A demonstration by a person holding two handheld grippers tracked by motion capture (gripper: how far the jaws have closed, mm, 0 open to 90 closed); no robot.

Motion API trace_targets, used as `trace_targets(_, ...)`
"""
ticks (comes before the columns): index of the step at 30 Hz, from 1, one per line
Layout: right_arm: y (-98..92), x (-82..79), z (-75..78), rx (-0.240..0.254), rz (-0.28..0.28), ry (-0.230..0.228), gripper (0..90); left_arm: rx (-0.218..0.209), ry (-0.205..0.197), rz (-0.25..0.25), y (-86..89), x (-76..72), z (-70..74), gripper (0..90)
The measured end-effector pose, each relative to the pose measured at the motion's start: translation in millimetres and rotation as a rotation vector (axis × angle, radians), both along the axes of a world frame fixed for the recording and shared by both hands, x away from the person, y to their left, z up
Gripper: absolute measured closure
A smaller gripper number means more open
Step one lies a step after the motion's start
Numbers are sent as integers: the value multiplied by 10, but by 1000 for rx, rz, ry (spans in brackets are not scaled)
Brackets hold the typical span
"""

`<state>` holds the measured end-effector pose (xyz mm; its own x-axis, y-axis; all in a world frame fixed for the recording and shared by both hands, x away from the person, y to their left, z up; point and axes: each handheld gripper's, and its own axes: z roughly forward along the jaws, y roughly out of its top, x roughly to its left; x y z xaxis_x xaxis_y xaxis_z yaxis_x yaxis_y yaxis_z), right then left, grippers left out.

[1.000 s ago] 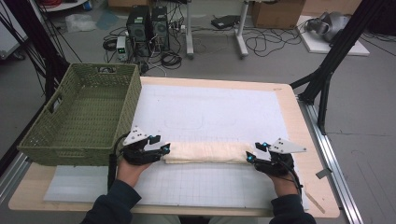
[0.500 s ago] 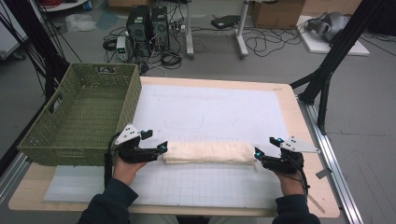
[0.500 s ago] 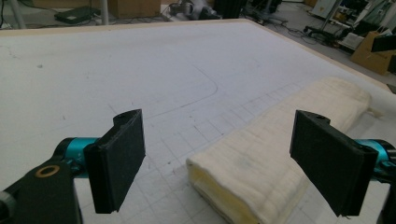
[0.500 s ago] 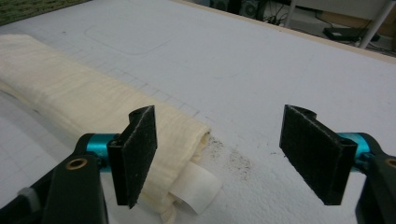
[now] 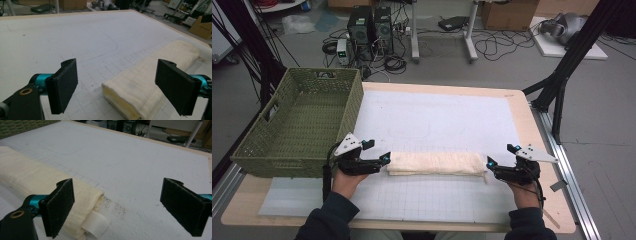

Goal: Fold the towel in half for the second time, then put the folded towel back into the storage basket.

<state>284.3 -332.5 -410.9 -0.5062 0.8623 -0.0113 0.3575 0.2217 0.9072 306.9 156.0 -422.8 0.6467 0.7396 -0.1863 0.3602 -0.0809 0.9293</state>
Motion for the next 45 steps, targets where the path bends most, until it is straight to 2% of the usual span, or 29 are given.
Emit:
trace_targets(7, 19, 14, -18, -5, 8, 9, 114, 0, 8, 4, 20, 8, -9, 188)
trace_targets(17, 52, 1, -38, -21, 31, 17, 115, 7, 45, 0, 3, 18, -35, 214)
trace_targets(19, 56, 0, -39, -25, 35, 17, 115, 20, 59, 12, -2, 23, -44, 212)
trace_targets(22, 56, -11, -44, -23, 37, 19, 115, 31, 102, 17, -27, 19, -73, 195)
trace_targets(25, 55, -18, -46, -23, 39, 18, 115, 44, 114, 23, -39, 13, -82, 197)
trace_targets(29, 65, -12, -55, -24, 42, 28, 115, 52, 149, 17, -39, 13, -112, 223)
trace_targets(30, 71, -9, -60, -25, 43, 32, 115, 52, 149, 17, -39, 13, -112, 239)
trace_targets(33, 96, 5, -73, -36, 53, 35, 115, 62, 181, 11, -41, 22, -162, 303)
trace_targets(36, 109, 9, -80, -43, 59, 38, 115, 69, 200, 3, -56, 21, -182, 325)
trace_targets(45, 114, 9, -89, -45, 58, 43, 115, 85, 223, -20, -112, 19, -225, 370)
